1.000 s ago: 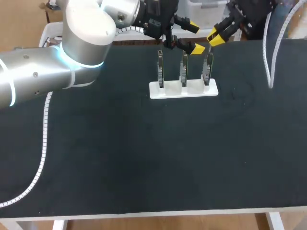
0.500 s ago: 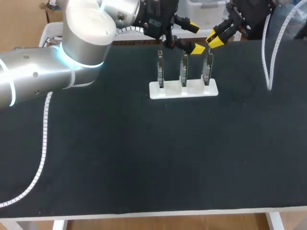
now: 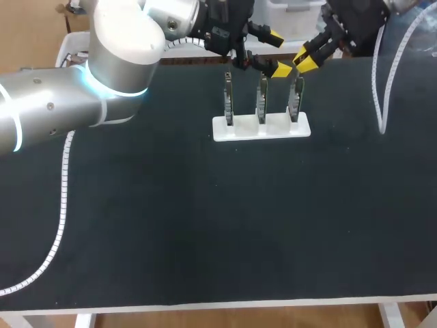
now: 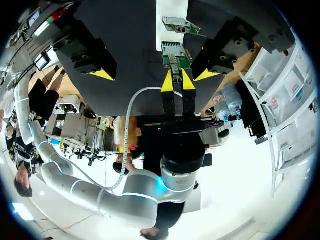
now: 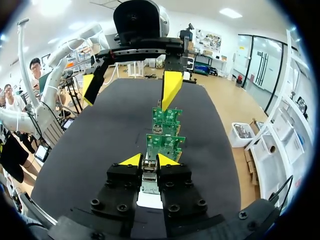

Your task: Pick up the optical module with the left hand, and insert it into the network port with the right hand.

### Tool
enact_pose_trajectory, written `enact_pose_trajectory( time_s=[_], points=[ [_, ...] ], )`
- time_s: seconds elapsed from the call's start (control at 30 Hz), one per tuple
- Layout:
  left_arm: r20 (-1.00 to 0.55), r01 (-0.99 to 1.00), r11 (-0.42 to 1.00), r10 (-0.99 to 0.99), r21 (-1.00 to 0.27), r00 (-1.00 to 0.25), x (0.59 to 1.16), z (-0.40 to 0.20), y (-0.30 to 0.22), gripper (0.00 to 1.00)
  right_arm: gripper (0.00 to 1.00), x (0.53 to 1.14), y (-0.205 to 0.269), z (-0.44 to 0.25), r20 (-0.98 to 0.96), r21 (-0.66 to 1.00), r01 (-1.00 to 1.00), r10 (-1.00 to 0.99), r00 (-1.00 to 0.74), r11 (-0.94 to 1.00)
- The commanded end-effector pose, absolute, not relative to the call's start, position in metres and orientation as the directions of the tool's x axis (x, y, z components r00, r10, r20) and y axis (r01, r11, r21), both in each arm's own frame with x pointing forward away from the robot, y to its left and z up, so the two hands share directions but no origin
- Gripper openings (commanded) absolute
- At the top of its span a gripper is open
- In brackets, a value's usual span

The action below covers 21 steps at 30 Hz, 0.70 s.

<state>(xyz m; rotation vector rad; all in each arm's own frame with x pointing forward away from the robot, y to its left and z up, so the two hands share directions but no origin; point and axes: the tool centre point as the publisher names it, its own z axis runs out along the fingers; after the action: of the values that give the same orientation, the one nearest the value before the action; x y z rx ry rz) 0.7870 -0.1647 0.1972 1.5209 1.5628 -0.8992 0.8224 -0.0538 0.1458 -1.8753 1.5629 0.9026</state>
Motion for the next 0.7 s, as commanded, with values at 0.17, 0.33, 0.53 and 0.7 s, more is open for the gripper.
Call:
enact_pose_trajectory(
  time_s=[0.17,0.33,0.53,0.7],
  points=[
    [-0.885,0.999,0.044,0.465,0.023,0.0,0.7862,0.198,-0.1651,1.0,0.0,0.8303,-0.0486,0.1431,-0.782,0.176,-0.906,-0.613,0.109,-0.386],
    [-0.885,0.999,0.044,0.465,0.023,0.0,0.7862,0.198,-0.1651,1.0,0.47,0.8308,-0.0491,0.1458,-0.785,0.171,-0.91,-0.61,0.106,-0.378],
    [-0.885,0.999,0.044,0.465,0.023,0.0,0.7862,0.198,-0.1651,1.0,1.0,0.8308,-0.0491,0.1458,-0.785,0.171,-0.91,-0.61,0.106,-0.378],
    [-0.885,0.999,0.044,0.465,0.023,0.0,0.7862,0.198,-0.1651,1.0,1.0,0.8308,-0.0491,0.1458,-0.785,0.171,-0.91,-0.61,0.106,-0.378]
  ],
)
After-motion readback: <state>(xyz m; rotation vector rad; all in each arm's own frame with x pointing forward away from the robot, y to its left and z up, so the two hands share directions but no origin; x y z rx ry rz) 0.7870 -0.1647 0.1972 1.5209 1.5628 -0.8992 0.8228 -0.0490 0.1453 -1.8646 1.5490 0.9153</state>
